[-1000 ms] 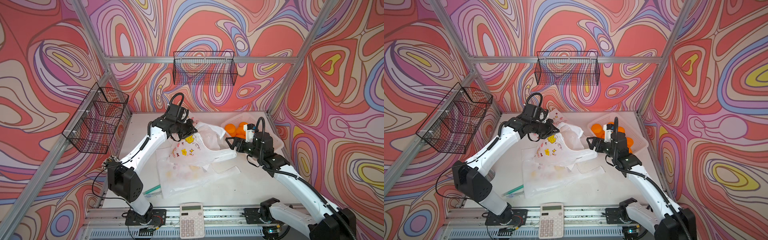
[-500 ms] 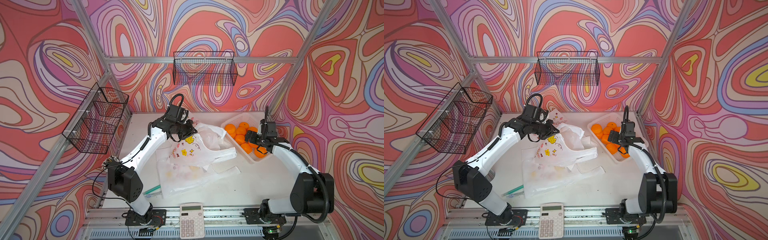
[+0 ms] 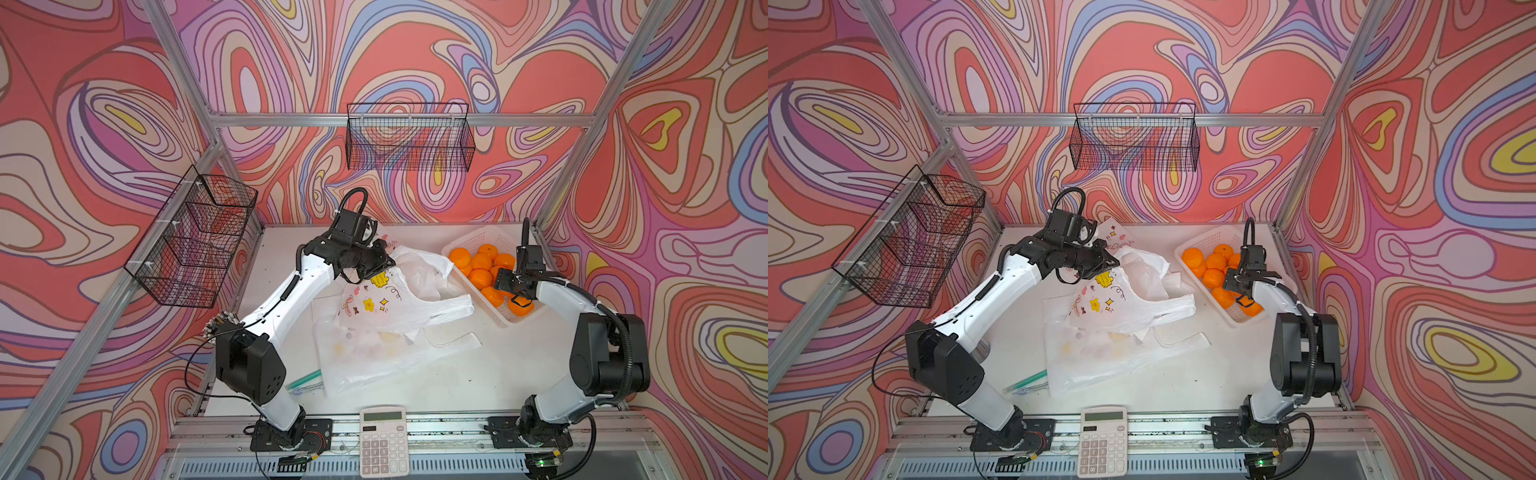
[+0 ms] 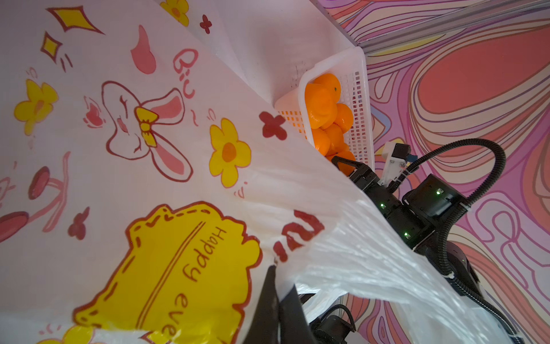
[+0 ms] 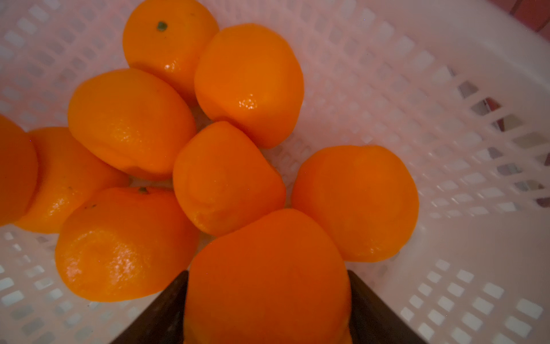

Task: Place the oranges into plastic bags & tie knots
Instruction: Pick up the orange from the basket.

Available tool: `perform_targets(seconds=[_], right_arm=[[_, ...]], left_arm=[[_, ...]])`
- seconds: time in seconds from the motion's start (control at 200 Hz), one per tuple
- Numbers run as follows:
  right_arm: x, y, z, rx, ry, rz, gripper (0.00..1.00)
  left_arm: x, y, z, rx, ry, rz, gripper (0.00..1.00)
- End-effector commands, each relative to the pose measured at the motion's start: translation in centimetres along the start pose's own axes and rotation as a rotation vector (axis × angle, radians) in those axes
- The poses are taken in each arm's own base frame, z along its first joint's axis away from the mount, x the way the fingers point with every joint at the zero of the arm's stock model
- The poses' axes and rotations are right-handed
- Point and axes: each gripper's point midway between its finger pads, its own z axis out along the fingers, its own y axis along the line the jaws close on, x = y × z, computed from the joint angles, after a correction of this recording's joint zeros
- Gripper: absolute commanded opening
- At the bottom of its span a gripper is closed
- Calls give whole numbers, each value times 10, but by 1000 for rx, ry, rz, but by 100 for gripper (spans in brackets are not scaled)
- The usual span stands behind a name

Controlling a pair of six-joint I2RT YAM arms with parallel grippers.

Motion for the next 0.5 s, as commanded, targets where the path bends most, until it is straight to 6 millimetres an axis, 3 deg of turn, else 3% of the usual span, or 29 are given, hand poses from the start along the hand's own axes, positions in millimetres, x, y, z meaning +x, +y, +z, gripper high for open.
perform_targets(seconds=[0.0,0.08,0.26,0.496], right_arm=[[-8,-2,-2,3,-20,-2,68],[-10,1,-11,-20,-30,-3,59],[-13,24,-53,-182,-78,17,56],[17,108,-125,-707,-70,93,53]], left_arm=[[0,0,-5,10,-13,3,0],[0,-1,-6,9,-17,5,0],[0,-2,-9,12,-19,14,0],[1,-2,-8,17,-11,17,0]])
